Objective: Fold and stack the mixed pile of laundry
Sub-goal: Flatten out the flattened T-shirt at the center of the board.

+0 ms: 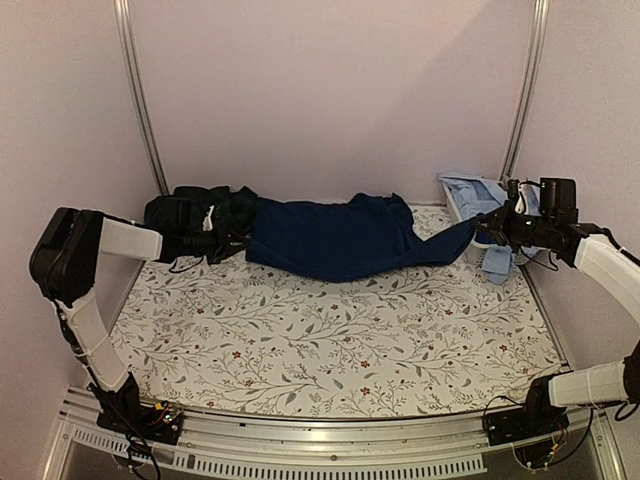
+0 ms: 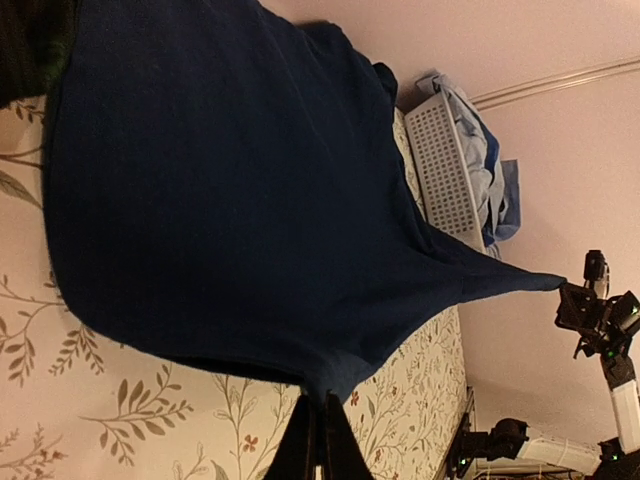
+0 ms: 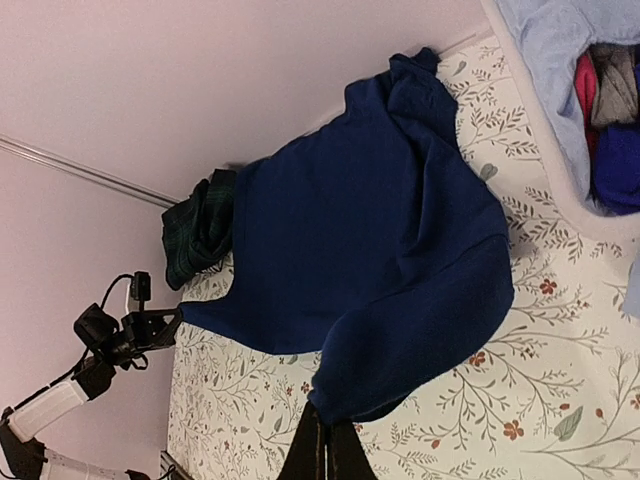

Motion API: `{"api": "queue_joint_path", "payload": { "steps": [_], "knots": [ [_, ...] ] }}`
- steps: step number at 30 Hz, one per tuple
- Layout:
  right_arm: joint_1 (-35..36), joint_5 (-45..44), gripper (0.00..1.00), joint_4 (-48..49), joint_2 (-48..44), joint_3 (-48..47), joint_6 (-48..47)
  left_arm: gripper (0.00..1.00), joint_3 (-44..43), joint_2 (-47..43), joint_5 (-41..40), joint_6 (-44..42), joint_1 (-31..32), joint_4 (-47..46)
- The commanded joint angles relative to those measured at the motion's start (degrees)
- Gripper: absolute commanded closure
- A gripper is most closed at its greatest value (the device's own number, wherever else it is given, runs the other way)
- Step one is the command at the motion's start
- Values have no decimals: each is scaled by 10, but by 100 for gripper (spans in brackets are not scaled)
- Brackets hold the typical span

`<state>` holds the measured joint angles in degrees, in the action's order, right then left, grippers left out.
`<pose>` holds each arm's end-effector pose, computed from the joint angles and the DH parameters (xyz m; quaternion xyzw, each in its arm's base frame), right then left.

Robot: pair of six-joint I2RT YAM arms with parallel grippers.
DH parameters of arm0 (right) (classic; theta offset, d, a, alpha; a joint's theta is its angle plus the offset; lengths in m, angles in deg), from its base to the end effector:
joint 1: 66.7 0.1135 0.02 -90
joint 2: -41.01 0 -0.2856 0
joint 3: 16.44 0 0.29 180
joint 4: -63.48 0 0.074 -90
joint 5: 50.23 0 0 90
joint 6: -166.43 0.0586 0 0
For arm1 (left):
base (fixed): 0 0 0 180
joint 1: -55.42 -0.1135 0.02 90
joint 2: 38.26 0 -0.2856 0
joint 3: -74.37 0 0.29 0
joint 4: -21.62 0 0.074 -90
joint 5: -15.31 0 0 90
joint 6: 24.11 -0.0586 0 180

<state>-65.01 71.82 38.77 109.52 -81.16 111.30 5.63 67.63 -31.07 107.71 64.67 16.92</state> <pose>0.3124 0.0403 0.3011 0.1006 0.8319 0.3794 0.3922 0.4155 -0.1086 0.1506 -0.0565 0.8313 -0.4865 0.2629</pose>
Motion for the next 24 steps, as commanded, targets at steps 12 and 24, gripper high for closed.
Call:
{"api": "queue_joint_path", "payload": {
  "steps": [12,24],
  "knots": [
    [31,19,100,-337,-237,182,78,100,205,-200,-103,-42,38,283],
    [68,88,100,-504,-340,243,118,100,282,-273,-144,1,44,396]
  ]
}}
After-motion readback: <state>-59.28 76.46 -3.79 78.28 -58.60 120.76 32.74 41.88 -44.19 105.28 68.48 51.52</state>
